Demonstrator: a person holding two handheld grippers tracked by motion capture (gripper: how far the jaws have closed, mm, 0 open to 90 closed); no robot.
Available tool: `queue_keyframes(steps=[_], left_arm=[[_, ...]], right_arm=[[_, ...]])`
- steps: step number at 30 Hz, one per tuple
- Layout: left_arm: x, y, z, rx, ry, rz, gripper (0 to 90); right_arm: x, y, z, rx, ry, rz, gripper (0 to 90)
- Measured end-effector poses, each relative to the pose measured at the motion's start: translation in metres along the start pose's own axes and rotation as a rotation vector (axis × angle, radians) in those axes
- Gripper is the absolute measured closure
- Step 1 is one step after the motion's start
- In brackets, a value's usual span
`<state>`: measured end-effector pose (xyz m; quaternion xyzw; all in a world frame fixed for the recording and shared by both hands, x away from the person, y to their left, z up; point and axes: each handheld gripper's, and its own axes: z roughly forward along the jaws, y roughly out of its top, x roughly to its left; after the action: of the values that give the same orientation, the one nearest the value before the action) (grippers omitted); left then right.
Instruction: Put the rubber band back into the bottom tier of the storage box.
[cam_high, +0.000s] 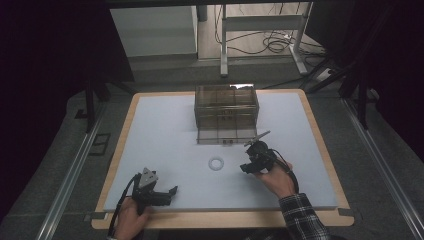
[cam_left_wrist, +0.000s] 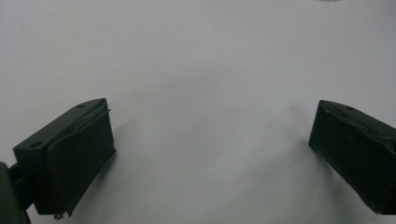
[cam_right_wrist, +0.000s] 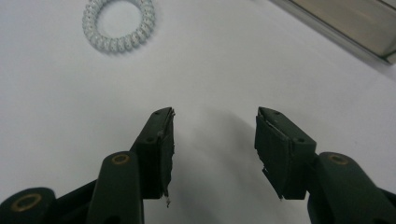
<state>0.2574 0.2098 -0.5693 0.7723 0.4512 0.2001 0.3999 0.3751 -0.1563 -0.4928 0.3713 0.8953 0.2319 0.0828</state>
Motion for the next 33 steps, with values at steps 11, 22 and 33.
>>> queue_keyframes(steps=[11, 22, 33], left_arm=[[0.000, 0.000, 0.000, 0.000, 0.000, 0.000, 0.0], [0.000, 0.000, 0.000, 0.000, 0.000, -0.002, 0.0], [0.000, 0.000, 0.000, -0.001, 0.000, -0.001, 0.0]], right_arm=[[0.007, 0.018, 0.009, 0.006, 0.004, -0.026, 47.5], [0.012, 0.034, 0.021, 0.012, 0.007, -0.048, 50.2], [0.018, 0.047, 0.030, 0.009, 0.021, -0.072, 56.9]])
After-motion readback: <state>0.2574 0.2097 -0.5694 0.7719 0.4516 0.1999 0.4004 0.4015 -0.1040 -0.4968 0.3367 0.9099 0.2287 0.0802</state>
